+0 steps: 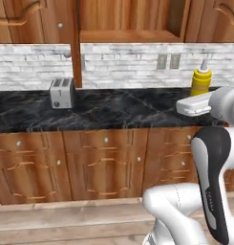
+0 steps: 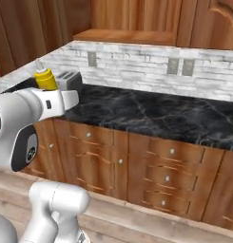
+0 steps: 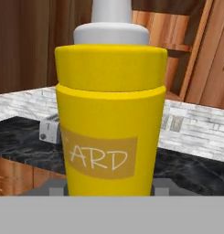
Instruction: Take 2 condiments from the cabinet and move them on the counter near the stove.Make sure the condiments are lined up with each other, next to each other.
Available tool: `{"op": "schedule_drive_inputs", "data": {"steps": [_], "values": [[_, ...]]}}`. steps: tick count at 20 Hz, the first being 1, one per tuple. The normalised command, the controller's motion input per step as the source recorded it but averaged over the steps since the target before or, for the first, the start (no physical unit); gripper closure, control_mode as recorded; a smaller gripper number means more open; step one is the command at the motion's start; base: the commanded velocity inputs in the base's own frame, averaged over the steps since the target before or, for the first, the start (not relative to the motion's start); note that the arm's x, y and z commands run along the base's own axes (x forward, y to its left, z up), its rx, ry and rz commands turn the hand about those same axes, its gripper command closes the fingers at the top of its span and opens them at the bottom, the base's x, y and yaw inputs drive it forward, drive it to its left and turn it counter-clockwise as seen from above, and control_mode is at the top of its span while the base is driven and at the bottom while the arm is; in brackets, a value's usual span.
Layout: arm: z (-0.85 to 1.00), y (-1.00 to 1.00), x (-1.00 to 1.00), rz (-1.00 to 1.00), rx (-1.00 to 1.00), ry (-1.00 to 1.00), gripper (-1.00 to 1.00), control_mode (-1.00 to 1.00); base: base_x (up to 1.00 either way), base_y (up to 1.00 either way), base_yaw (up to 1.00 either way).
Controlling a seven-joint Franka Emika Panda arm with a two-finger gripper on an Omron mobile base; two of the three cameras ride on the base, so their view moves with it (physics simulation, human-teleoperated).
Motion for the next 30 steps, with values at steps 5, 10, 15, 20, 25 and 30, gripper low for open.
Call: {"op": "schedule_drive_inputs", "data": {"steps": [5,10,15,20,25,30], "values": [[0.0,0.0,0.0,0.0,0.0,0.0,1.0,1.0,-1.0,-0.44,-0.14],[0.0,0.0,0.0,0.0,0.0,0.0,1.0,1.0,-1.0,-0.18,-0.01],[0.0,0.0,0.0,0.0,0.0,0.0,1.0,1.0,-1.0,-0.11,0.0],[0.0,0.0,0.0,0.0,0.0,0.0,1.0,1.0,-1.0,-0.19,0.0],[0.0,0.0,0.0,0.0,0.0,0.0,1.0,1.0,-1.0,-0.25,-0.01],[0.0,0.0,0.0,0.0,0.0,0.0,1.0,1.0,-1.0,-0.41,0.0]]}}
